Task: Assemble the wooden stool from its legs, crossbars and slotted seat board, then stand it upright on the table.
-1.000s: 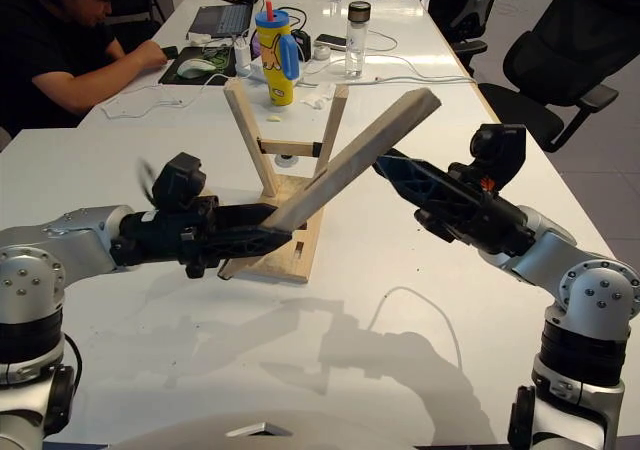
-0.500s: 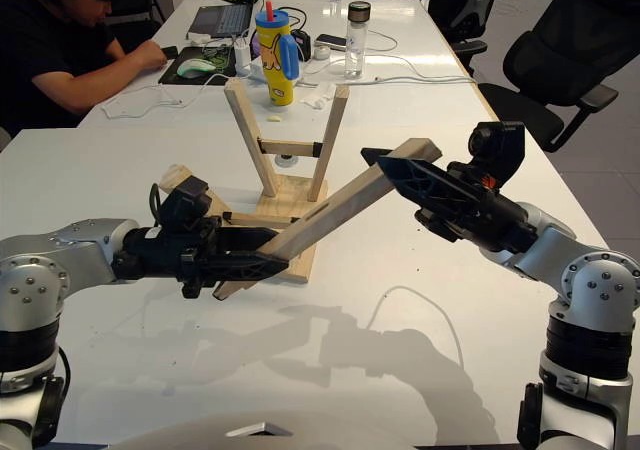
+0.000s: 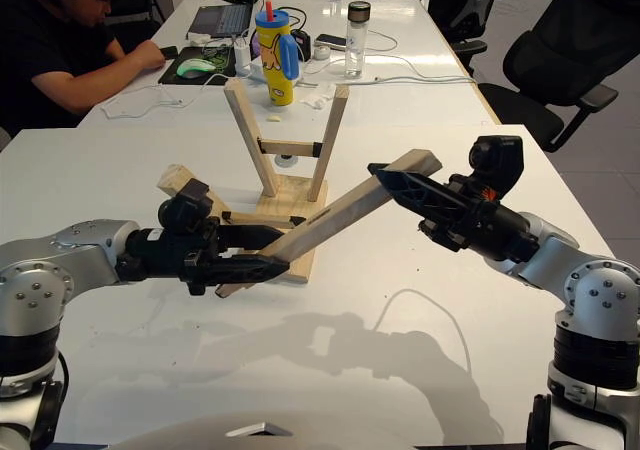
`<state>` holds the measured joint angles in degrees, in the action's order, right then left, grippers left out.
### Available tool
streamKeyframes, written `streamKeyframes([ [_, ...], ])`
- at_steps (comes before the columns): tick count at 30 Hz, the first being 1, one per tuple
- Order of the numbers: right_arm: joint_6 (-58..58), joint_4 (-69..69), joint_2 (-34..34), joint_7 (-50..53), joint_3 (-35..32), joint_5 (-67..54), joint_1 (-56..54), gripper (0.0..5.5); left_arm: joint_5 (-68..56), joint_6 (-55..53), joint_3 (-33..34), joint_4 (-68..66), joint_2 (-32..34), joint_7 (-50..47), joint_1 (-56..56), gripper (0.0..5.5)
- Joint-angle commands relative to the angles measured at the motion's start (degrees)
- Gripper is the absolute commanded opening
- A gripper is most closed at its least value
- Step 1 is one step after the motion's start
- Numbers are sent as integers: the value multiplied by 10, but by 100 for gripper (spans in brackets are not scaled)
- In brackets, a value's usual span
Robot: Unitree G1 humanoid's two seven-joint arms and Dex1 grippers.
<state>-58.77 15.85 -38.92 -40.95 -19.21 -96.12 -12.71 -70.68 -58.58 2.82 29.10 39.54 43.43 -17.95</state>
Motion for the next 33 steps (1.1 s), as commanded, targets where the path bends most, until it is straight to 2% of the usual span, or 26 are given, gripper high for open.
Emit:
streamKeyframes([
  [1,-7,10,-17,-37,13,38,11,210,21,2,19,-5,23,-7,35,358],
  [4,23,5,-44,-83,42,163,28,208,122,33,-17,8,75,20,115,360],
  [7,69,-2,-48,-119,71,259,21,206,217,85,-63,4,95,36,157,360],
  [11,117,-31,-25,-139,78,318,-22,206,335,167,-112,-37,71,21,156,360],
  [21,195,-114,-19,-216,145,464,-104,206,520,268,-212,-119,-31,-51,129,360],
  [25,217,-145,-7,-234,159,495,-124,206,561,282,-230,-147,-67,-78,141,360],
  [33,257,-189,-8,-280,192,563,-159,206,588,280,-243,-167,-69,-57,153,360],
])
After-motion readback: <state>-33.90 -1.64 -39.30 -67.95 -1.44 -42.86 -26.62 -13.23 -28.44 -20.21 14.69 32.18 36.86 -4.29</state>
